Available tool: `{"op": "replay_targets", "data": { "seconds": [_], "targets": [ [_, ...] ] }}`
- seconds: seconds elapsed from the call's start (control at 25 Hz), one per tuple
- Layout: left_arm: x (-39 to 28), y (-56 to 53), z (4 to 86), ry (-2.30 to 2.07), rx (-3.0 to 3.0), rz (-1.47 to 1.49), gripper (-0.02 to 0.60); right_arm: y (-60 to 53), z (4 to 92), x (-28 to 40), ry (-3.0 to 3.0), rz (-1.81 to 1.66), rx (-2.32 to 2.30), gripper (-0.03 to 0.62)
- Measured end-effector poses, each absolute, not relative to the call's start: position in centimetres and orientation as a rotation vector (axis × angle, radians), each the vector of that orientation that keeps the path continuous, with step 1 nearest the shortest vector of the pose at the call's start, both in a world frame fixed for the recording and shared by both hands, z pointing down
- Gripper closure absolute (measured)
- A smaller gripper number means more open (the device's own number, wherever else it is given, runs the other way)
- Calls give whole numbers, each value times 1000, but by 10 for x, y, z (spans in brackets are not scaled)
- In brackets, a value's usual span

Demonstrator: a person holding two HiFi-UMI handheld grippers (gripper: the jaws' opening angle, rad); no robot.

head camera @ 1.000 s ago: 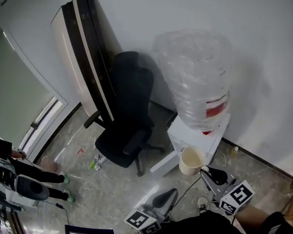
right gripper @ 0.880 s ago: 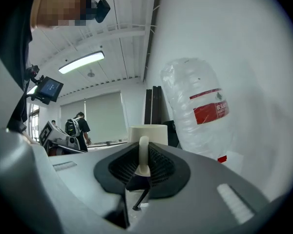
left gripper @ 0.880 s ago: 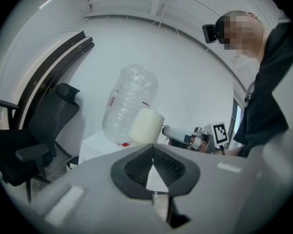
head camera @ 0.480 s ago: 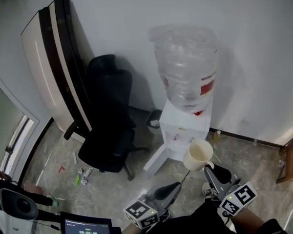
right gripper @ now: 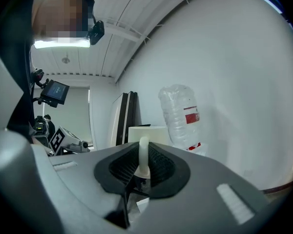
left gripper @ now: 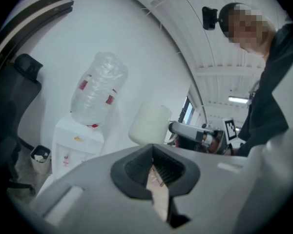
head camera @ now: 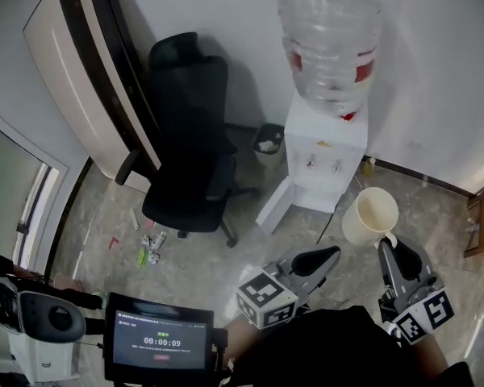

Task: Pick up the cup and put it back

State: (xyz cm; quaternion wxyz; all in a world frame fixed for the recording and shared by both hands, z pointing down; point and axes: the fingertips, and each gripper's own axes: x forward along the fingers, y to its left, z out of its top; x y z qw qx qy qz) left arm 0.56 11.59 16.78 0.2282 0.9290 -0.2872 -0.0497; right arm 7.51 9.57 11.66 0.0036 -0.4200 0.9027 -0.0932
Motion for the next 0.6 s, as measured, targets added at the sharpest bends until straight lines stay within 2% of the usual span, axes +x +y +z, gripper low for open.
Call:
{"op": "replay_targets", "data": {
  "seconds": [0.24,0.6],
  "targets": [
    [26,127,164,-774,2561,-135,578,106,106,84,2832,-283,-1294,545],
    [74,167,147,-888,2579,-132,578,142,102,137,2867,-246,-1193,548]
  ]
}}
